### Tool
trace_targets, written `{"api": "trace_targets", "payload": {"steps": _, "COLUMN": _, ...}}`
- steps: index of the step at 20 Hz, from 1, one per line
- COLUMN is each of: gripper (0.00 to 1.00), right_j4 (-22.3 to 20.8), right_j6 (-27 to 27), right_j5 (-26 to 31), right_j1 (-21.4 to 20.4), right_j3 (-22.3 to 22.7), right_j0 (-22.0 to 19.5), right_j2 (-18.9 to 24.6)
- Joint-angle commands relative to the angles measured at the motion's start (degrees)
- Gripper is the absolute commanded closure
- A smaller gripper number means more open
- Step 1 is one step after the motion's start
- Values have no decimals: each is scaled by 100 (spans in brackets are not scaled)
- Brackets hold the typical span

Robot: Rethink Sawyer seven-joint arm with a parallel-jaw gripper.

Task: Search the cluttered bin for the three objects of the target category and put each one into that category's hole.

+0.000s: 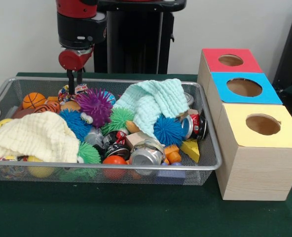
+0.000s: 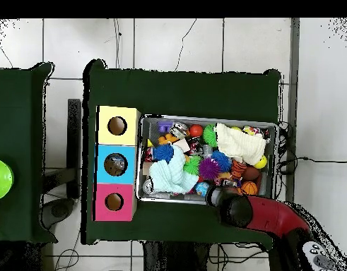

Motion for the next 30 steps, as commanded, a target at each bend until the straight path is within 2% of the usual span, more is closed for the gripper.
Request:
{"api": "trace_targets", "payload": {"steps": 1, "gripper": 0, "right_j4": 177, "right_j6": -98, "right_j5": -219, "right_j1": 207, "right_j3": -354, "right_j0": 7, "right_j2": 143}}
{"api": "trace_targets", "payload": {"steps": 11, "gripper": 0, "right_j4": 175, "right_j6": -141, "right_j5": -21, "right_j1": 291, "right_j3": -587, "right_j0": 110, "right_j2": 82}}
{"api": "trace_targets", "payload": {"steps": 18, "gripper": 0, "right_j4": 205, "right_j6": -613, "right_j5": 746, "right_j1": 568, "right_j3": -1304, "right_j0": -6, "right_j2": 251}}
{"api": "trace_targets", "payload": {"steps": 21, "gripper": 0, "right_j4": 276, "right_j6": -1107, "right_j5": 1317, "right_j1": 522, "right_j3": -1560, "right_j0": -271, "right_j2": 549}}
{"api": "trace_targets", "payload": {"steps": 23, "gripper": 0, "right_j4": 300, "right_j6": -1211, "right_j5": 1520, "right_j1": 548, "right_j3": -1713, "right_j0": -319, "right_j2": 622}}
{"api": "trace_targets", "payload": {"steps": 30, "gripper": 0, "right_j4": 50, "right_j6": -1023, "right_j5": 1202, "right_j1": 777, "right_j3": -1849, "right_j0": -338, "right_j2": 626}}
